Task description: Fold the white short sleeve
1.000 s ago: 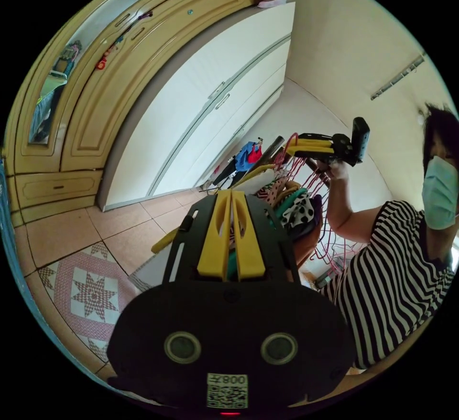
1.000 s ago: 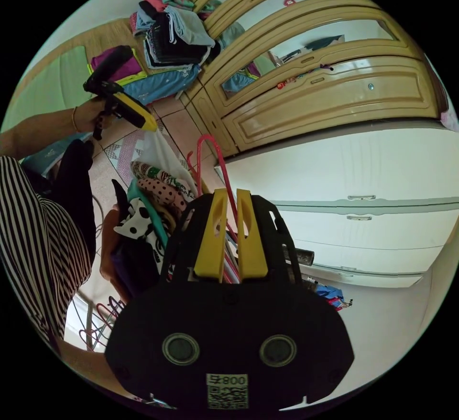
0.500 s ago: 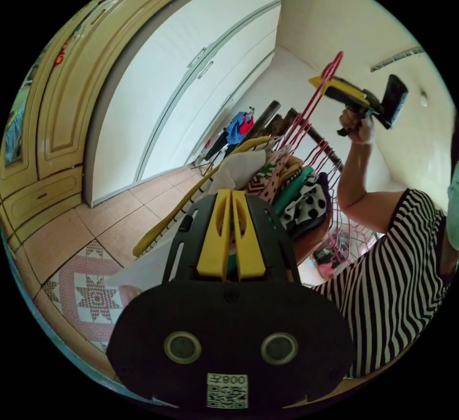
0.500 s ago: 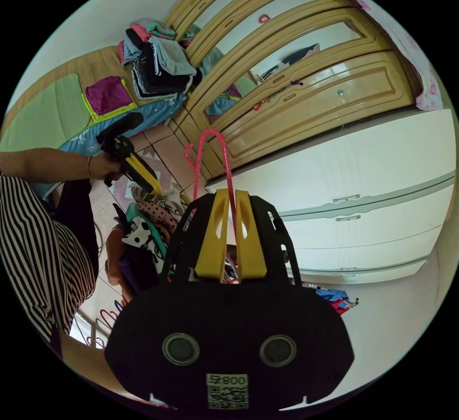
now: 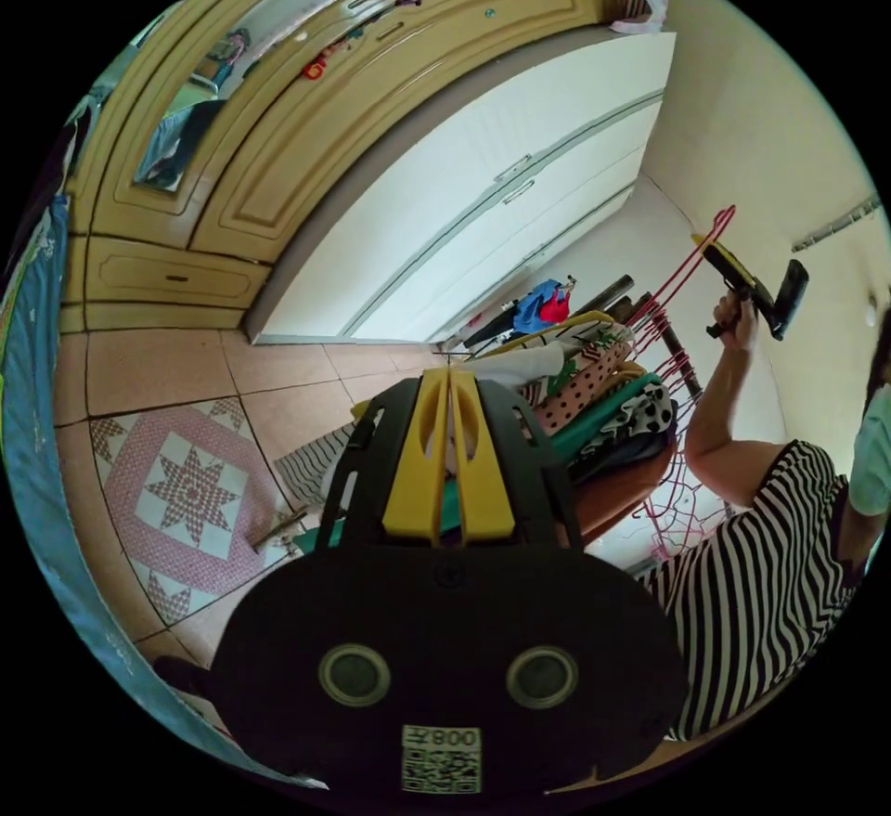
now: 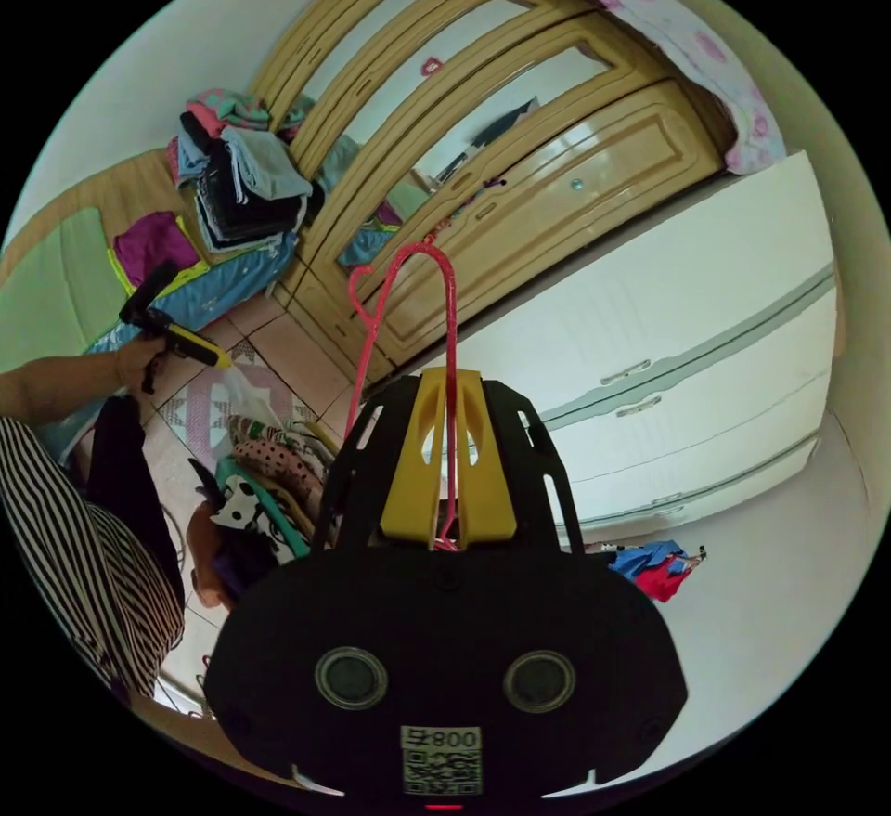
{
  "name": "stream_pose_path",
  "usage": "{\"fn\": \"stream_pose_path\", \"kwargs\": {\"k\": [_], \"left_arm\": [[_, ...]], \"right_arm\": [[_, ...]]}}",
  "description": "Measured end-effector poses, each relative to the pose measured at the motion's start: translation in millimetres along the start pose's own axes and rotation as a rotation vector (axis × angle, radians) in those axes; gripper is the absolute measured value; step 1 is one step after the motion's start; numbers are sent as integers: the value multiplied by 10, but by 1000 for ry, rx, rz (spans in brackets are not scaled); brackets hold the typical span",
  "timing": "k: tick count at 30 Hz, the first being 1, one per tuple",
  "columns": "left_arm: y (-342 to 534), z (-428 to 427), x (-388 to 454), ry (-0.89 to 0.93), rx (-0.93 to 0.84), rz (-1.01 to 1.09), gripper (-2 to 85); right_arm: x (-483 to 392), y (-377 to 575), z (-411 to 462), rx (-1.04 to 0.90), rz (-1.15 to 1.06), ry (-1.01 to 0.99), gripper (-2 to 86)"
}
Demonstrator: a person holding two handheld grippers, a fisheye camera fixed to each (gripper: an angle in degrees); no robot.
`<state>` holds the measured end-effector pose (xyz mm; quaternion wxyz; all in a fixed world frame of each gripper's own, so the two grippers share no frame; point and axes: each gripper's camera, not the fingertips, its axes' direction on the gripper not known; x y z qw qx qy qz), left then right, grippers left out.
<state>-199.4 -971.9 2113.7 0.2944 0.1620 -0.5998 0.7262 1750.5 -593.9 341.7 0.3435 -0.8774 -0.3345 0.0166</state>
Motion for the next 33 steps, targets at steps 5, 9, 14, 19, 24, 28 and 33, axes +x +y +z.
{"fn": "stream_pose_path", "kwargs": {"k": [5,9,14,19,24,28,33], "left_arm": [[52,24,24,1,-4,-12,-2],[41,226,176,-5,-78,18,-1],[42,283,156,-81,-150,-2,-1],[70,-148,-44,-128,-54,-93,-2],[57,-530,-5,-205,-7,-82,-3],[180,-708,-116,-200,23,-153,-2],[602,-936,-314,-225,30,-279,-2]], "right_arm": [[247,7,-39,-2,46,-9,10],[403,-13,-50,5,76,-10,9],[609,28,-5,1,113,-53,8],[658,159,-55,42,160,-58,8],[665,275,-129,71,186,-42,9],[765,392,-231,107,241,-42,9],[743,388,-206,112,259,-46,10]]}}
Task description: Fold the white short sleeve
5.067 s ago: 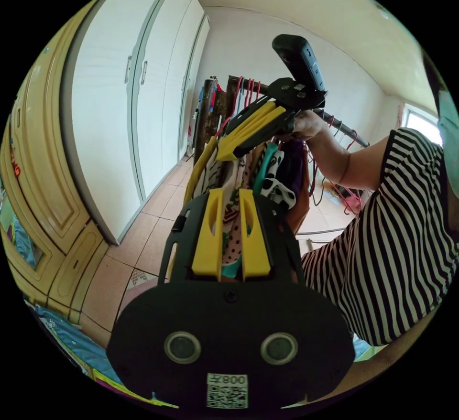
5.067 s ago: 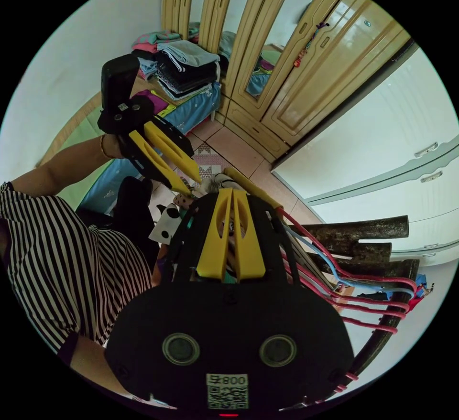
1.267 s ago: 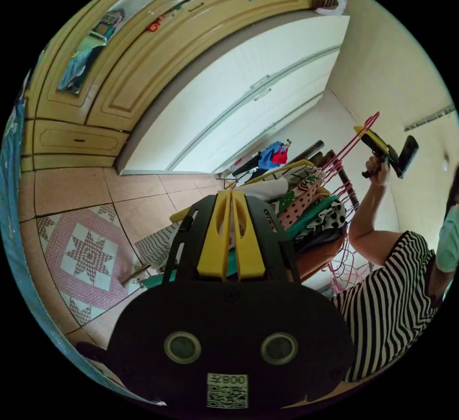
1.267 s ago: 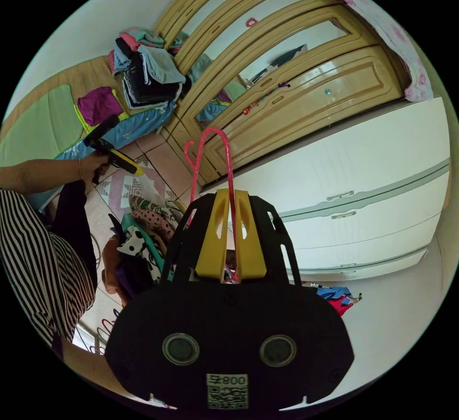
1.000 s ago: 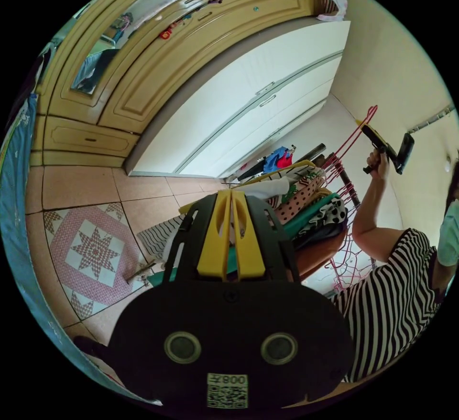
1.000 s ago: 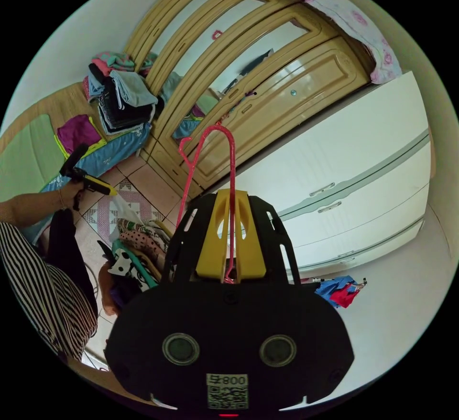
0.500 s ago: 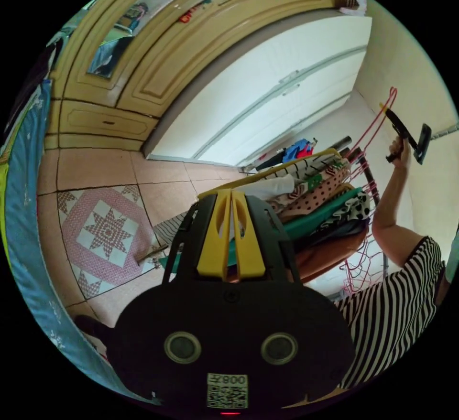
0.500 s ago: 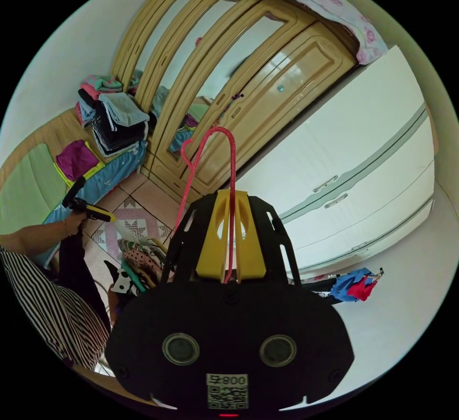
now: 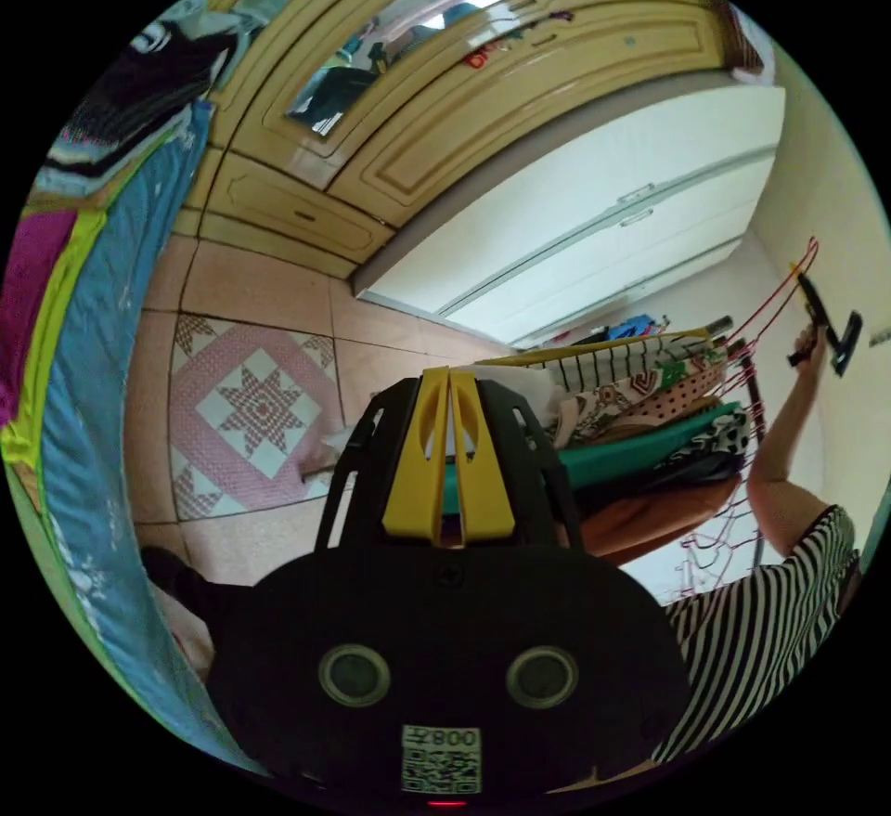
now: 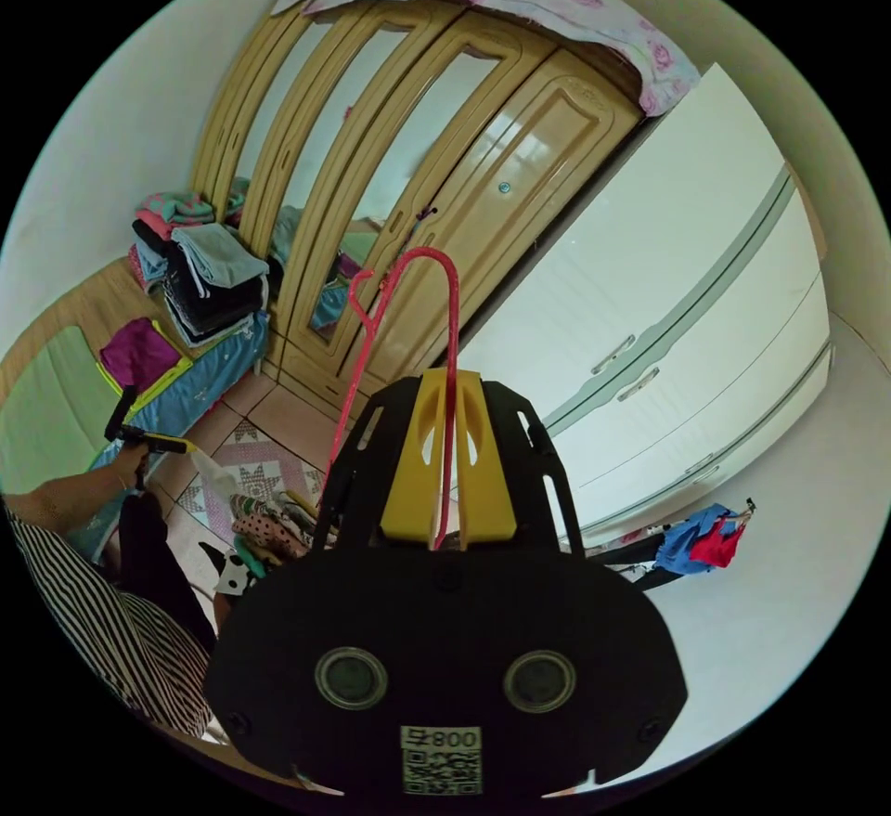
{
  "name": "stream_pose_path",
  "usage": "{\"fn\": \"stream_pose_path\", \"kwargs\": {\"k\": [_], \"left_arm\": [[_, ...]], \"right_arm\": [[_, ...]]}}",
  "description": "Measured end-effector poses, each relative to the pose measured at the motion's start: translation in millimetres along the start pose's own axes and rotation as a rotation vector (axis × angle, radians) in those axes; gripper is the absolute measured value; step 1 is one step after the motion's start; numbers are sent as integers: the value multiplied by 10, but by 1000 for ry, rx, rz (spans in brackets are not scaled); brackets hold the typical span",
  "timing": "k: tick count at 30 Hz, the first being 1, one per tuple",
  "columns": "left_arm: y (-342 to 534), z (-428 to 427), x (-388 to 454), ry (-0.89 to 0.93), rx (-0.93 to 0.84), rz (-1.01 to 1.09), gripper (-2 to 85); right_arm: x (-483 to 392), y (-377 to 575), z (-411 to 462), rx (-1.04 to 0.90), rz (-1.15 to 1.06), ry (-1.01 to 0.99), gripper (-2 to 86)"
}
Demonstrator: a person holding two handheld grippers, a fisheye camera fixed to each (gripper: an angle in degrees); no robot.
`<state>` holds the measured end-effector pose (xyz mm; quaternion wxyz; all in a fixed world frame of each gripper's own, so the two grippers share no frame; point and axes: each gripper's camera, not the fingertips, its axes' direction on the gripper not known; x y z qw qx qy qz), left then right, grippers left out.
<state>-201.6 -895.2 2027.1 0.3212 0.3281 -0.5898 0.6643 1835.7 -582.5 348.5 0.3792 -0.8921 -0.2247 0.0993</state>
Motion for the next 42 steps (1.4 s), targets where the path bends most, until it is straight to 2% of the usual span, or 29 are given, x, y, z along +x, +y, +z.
{"fn": "stream_pose_path", "kwargs": {"k": [5,8,13,17,22,23,27,33,38,42], "left_arm": [[211,-419,43,90,98,7,-2],[161,-816,228,48,163,69,-2],[335,-1524,55,92,353,-26,-2],[371,-1966,548,87,382,122,-2],[376,-2408,1317,23,386,310,-2],[395,-2511,1493,-1,390,347,-1],[539,-2890,1954,-16,449,422,-1],[879,-3383,2443,-91,517,482,-1],[1176,-3636,2692,-161,533,479,-1],[1473,-3786,2836,-183,549,469,-1]], "right_arm": [[-293,17,245,-64,-48,-51,13],[-616,66,378,-91,-102,2,15],[-933,150,404,-76,-132,1,24],[-1418,263,607,-131,-227,-184,41],[-2394,489,1040,-292,-419,-275,64],[-2609,559,1158,-350,-459,-234,65],[-3037,761,1303,-359,-547,-80,64],[-3469,772,893,-236,-603,20,60],[-4167,1105,844,-196,-811,287,62],[-4496,1332,1009,-292,-980,325,92]]}}
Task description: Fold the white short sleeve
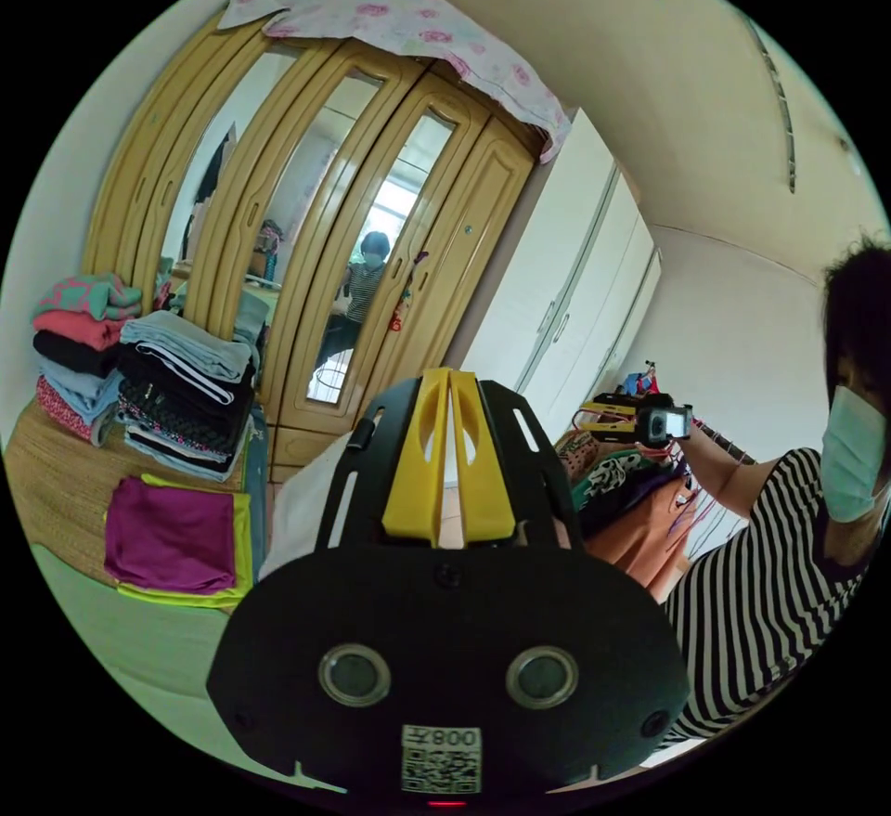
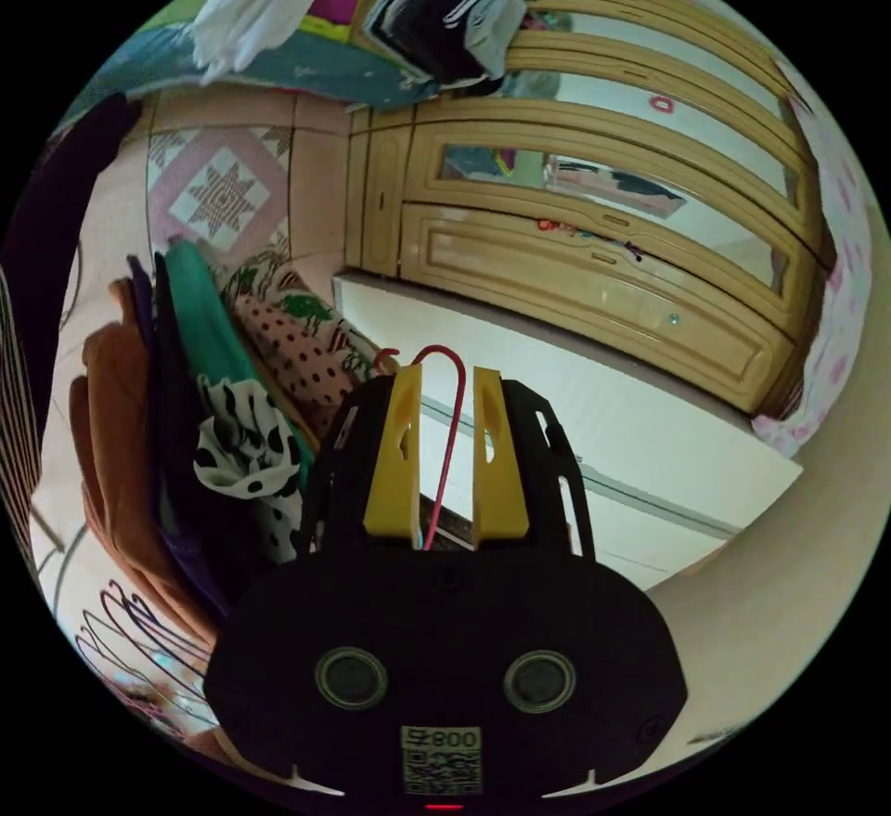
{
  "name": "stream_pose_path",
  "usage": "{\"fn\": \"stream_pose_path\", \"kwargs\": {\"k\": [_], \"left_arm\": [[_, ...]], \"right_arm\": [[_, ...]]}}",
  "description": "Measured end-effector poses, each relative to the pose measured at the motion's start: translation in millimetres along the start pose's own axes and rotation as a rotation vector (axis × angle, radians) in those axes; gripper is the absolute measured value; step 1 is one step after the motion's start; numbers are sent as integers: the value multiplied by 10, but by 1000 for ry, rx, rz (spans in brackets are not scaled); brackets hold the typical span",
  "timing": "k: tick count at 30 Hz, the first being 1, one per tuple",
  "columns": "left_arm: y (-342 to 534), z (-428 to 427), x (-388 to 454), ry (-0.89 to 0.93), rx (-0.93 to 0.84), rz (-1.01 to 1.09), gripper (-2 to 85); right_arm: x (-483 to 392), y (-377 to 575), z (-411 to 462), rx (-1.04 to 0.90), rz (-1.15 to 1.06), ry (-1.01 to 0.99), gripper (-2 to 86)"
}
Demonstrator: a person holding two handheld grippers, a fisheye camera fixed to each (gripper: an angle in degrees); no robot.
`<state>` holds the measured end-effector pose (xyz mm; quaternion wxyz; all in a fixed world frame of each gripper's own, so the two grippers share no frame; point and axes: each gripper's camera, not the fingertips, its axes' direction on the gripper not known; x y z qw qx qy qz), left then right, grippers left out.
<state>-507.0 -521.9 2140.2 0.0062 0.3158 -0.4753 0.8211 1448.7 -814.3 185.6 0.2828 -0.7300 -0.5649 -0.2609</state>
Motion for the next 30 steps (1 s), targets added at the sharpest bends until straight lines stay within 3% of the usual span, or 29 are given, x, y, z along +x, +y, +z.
{"fn": "stream_pose_path", "kwargs": {"k": [5,9,12,14,17,26,30], "left_arm": [[111,-307,224,-14,14,-3,-1],[168,-535,476,-17,22,11,-1],[183,-704,702,-19,37,29,-1],[178,-823,845,-19,51,34,-1],[150,-1053,1132,-38,77,52,0],[29,-1838,2199,-182,136,158,0],[0,-2041,2652,-267,134,200,0]], "right_arm": [[-185,16,98,-98,-127,-8,102],[15,179,-64,-16,-13,-113,86],[188,327,-415,217,106,-295,82],[150,342,-790,483,144,-409,76],[-187,123,-1157,737,73,-556,49],[-1426,-516,-1131,928,6,-1033,99],[-1852,-570,-1143,968,51,-1106,110]]}}
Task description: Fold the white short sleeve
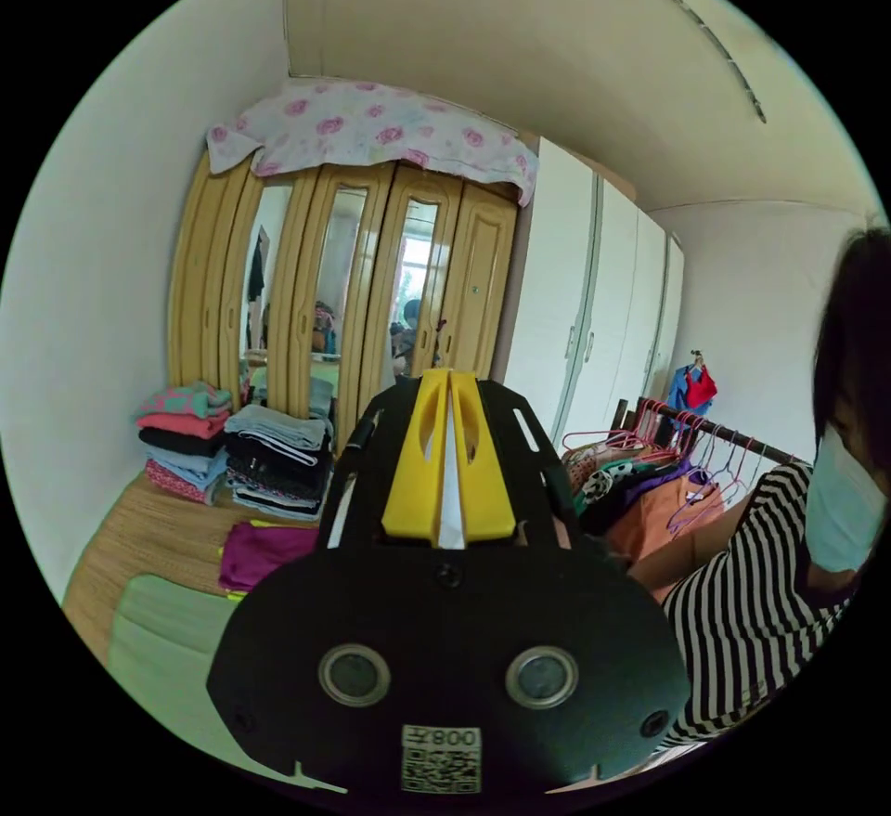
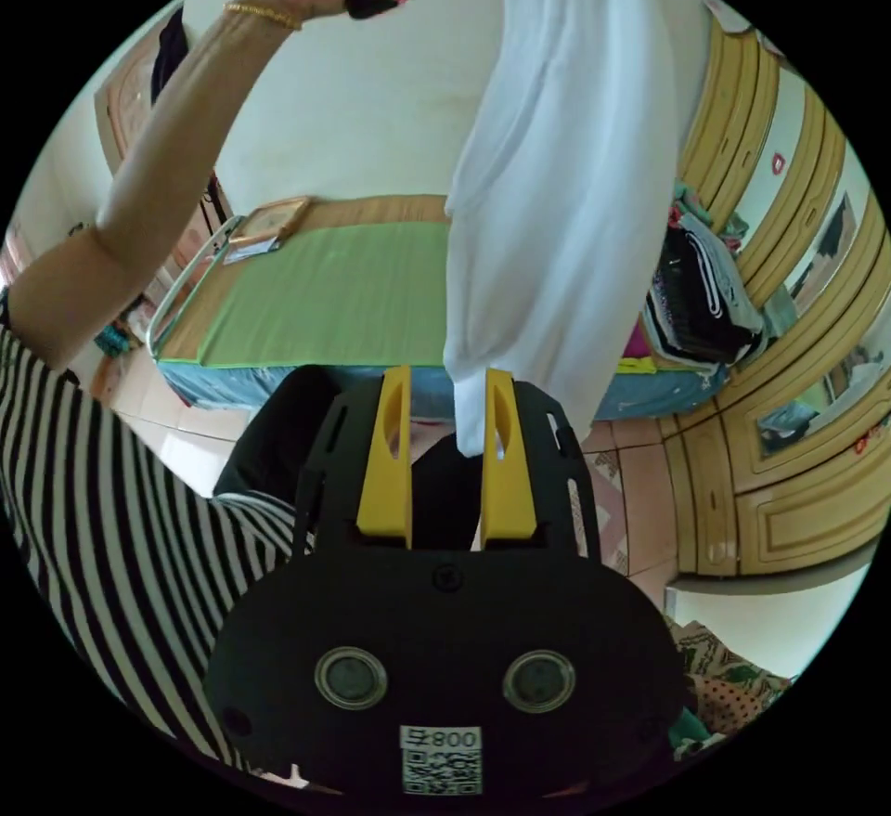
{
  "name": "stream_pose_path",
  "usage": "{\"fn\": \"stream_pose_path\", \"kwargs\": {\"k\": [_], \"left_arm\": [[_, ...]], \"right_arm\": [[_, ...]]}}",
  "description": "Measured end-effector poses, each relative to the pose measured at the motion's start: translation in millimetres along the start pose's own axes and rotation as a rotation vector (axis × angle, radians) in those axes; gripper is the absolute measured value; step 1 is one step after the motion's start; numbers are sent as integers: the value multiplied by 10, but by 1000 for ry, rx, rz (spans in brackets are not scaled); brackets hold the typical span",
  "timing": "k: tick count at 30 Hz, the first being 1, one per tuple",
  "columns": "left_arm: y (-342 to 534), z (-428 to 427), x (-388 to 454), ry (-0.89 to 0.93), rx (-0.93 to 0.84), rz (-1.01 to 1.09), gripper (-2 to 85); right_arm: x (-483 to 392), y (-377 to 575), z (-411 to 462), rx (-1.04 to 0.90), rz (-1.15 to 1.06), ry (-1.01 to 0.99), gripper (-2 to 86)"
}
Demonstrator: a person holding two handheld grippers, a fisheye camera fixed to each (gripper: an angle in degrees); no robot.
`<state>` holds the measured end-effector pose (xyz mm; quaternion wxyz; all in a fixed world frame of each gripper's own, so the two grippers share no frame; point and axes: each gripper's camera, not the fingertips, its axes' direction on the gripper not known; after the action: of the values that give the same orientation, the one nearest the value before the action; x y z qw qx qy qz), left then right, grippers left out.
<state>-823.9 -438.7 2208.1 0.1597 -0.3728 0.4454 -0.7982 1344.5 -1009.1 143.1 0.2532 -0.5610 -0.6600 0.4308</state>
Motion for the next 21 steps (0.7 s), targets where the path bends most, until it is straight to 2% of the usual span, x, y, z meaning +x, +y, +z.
{"fn": "stream_pose_path", "kwargs": {"k": [5,11,17,21], "left_arm": [[-73,-172,375,-118,-50,50,0],[-34,-416,589,-197,-62,30,-1],[68,-606,706,-227,-80,4,0],[169,-781,800,-268,-108,-2,0]], "right_arm": [[-351,-18,342,151,-36,187,84],[-277,71,532,143,-16,81,110],[-232,493,695,168,17,205,82],[-7,625,779,171,63,185,60]]}}
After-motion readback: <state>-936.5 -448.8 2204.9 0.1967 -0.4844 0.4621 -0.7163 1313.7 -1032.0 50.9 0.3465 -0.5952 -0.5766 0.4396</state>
